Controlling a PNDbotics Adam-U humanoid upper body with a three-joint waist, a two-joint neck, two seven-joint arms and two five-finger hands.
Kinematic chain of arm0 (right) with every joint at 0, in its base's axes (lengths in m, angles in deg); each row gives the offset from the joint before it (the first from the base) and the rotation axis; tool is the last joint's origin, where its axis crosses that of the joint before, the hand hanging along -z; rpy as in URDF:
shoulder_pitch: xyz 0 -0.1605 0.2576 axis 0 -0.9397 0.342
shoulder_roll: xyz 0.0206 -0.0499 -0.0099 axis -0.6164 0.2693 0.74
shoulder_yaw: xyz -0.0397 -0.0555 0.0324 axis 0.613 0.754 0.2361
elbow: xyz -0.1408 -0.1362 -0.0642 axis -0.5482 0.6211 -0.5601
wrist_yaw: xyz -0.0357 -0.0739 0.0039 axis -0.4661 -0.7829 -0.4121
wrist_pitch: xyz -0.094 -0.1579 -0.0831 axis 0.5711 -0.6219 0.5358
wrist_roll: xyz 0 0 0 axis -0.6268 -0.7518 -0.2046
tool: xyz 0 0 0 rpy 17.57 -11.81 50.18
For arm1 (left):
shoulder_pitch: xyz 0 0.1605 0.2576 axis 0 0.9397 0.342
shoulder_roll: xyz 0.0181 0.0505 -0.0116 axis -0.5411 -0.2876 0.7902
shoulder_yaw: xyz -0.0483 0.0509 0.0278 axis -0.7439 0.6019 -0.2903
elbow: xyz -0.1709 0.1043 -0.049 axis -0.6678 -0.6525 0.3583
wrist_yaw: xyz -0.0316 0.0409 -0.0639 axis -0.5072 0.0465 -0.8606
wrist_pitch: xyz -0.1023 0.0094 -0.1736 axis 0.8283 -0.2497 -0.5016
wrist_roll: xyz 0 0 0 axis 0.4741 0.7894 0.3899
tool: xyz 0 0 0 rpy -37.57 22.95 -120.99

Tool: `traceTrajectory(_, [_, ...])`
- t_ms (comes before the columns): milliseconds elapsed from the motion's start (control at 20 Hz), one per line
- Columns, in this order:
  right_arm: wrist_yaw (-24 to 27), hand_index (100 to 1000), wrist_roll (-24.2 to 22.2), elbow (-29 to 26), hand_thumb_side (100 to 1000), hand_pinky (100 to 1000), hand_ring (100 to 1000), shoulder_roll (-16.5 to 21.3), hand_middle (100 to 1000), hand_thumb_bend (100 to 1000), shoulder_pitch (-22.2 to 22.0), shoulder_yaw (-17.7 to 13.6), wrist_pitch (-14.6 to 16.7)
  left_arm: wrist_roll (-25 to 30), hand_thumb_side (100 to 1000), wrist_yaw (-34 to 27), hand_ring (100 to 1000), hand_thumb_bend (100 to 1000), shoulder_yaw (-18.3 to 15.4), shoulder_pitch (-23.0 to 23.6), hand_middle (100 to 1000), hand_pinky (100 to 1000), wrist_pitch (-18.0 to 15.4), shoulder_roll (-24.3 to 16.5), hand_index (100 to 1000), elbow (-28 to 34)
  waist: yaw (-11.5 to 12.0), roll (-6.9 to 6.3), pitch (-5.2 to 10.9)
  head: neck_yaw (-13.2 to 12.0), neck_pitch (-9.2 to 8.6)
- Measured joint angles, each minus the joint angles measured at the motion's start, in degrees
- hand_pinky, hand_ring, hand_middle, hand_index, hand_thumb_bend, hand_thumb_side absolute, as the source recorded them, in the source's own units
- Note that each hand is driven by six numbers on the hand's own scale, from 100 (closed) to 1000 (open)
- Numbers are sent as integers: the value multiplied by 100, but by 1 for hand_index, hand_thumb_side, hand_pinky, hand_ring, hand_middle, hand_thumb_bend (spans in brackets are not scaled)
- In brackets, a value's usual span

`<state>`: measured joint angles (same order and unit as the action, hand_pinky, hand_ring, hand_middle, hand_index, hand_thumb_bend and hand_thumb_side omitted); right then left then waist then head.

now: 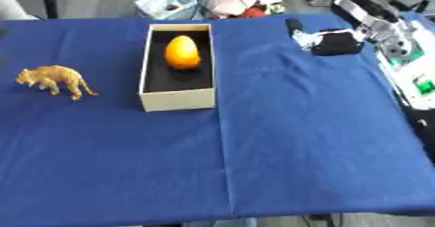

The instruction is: Pick up objects on the table and place them in the box.

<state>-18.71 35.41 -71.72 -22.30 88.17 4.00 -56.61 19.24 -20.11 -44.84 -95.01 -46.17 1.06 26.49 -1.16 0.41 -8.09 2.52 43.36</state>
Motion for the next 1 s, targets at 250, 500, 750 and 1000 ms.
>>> traceTrajectory(250, [59,917,-69,-30,427,820,921,-7,777,100,-25,3,14,-18,483,502,704,100,39,-329,688,758,-240,406,840,-760,-61,1,0,-96,42])
traceTrajectory(500, [110,915,-116,-57,441,819,922,-56,775,100,-45,32,11,-144,477,910,708,100,50,-460,687,764,-452,698,838,-1246,-93,1,-1,-344,42])
traceTrajectory(750, [134,914,-153,-66,452,819,922,-103,774,100,-43,48,8,-233,476,1229,717,100,48,-521,695,768,-571,871,843,-1553,-167,-4,-7,-491,42])
traceTrajectory(1000, [143,913,-180,-66,460,819,923,-138,773,100,-40,76,0,-357,457,1548,715,100,-3,-583,692,765,-615,1026,844,-1864,-243,-8,-44,-544,42])
